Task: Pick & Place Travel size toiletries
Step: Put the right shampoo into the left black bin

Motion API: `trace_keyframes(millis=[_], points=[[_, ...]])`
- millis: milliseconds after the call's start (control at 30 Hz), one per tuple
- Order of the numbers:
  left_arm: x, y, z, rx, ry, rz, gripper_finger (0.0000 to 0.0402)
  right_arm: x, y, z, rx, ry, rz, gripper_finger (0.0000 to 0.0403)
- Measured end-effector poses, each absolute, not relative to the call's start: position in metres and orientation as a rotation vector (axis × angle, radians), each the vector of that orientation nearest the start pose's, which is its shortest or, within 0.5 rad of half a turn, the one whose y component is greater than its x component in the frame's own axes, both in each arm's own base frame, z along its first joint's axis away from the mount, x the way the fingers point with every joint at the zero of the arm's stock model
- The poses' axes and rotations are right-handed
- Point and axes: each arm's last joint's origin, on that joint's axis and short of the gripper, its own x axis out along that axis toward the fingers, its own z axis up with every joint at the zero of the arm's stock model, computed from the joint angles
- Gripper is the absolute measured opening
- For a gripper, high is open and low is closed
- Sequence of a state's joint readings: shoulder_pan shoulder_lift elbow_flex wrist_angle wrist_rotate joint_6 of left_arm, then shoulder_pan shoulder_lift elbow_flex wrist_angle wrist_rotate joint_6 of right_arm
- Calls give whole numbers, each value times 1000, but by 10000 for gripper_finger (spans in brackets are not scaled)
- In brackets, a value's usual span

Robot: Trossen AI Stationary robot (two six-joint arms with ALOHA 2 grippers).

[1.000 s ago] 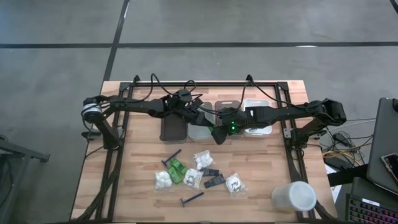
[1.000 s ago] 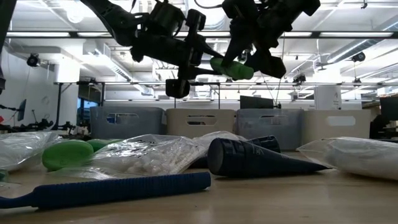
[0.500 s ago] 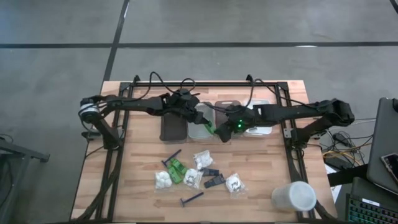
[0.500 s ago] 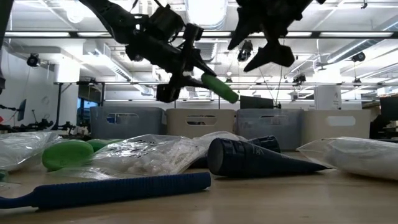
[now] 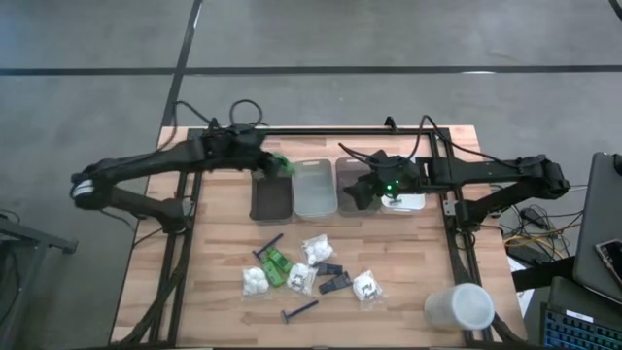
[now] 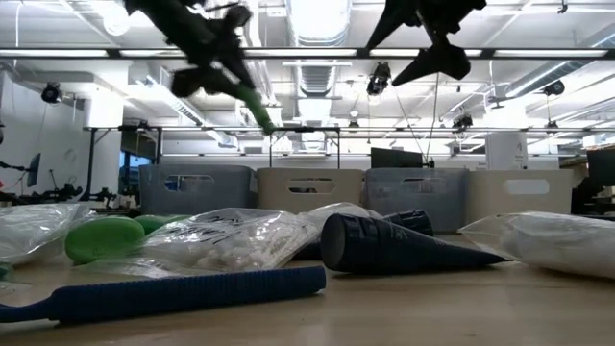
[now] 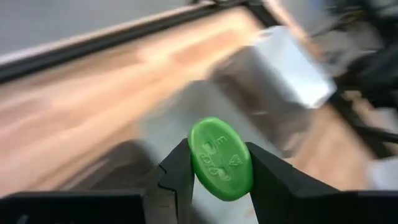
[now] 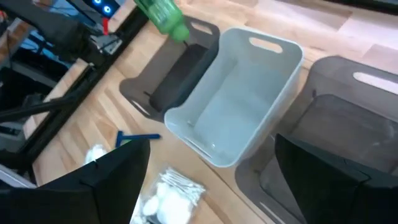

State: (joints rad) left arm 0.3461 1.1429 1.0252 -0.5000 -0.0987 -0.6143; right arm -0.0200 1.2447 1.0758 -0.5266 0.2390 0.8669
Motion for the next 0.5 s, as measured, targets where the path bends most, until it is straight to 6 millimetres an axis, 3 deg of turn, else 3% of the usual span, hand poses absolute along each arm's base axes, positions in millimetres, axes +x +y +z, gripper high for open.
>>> trace_keyframes(millis=[133, 267, 500], points=[[201, 76, 323, -641, 529, 644, 124, 266, -12, 303, 745, 574, -540, 328], [192, 72, 318, -650, 632, 652, 124, 272, -14, 292, 752, 624, -551, 316], [201, 69, 304, -715, 789, 469, 124, 286, -15, 275, 792, 705, -515, 302]])
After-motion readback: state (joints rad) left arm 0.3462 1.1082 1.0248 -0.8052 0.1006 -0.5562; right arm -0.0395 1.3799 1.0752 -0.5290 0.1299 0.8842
